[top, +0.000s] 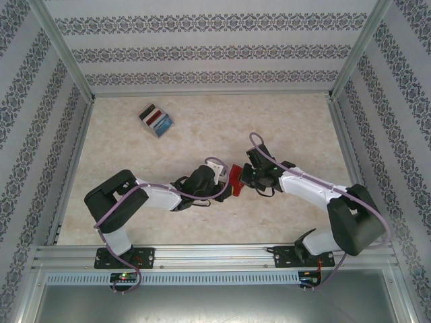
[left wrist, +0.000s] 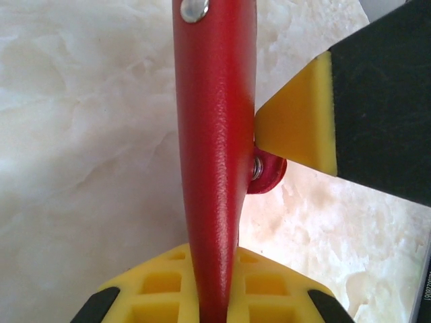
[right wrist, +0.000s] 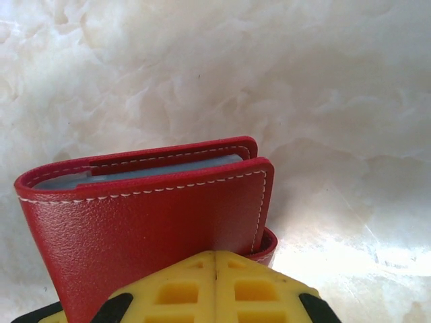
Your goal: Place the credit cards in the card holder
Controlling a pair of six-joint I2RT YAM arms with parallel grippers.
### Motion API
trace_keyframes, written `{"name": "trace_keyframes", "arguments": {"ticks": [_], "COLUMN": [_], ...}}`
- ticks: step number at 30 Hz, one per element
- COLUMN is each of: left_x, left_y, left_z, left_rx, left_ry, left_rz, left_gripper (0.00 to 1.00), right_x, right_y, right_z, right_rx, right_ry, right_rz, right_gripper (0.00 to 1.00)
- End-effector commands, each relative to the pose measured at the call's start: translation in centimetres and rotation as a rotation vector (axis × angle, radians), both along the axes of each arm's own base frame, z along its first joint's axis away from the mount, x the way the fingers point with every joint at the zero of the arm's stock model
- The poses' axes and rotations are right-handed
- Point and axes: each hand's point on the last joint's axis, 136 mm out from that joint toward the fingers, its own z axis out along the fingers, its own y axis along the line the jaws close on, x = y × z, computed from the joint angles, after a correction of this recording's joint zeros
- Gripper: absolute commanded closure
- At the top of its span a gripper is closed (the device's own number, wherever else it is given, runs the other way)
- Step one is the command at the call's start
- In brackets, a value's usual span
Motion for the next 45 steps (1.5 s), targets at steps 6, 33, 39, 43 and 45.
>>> {"name": "trace_keyframes", "arguments": {"ticks": [6,33,39,43,45], "left_x": [1.0,0.5,0.6,0.9,0.9], "left_y": [1.2,0.6,0.9,0.9,1.2], "left_z": [0.6,1.1,1.2,1.6,1.3], "left_rx": [0.028,-0.022,-0.023,-0.018,-0.011], "left_ry": [-0.026,-0.022,-0.032,-0.048,-0.045], "left_rz": [0.085,0.050,0.072,0.078,0.088], "left_gripper": [1.00,1.00,1.00,1.00,1.00], "right_x": [-2.0,1.1,0.6,0.3,0.2], "right_y": [-2.8,3.0,1.4,-0.1,-0.4], "right_z": [-1.5,0.9,-2.0,-2.8,-3.0], "right_rx": [-0.040,0.129,0.019,-0.016,-0.015], "right_ry": [0.037,0.018,0.066,0.072,0.073], "right_rz": [-0.022,0.046,0.014,-0.012,-0.020], "right_gripper": [1.00,0.57,0.73,0.91,1.00]}}
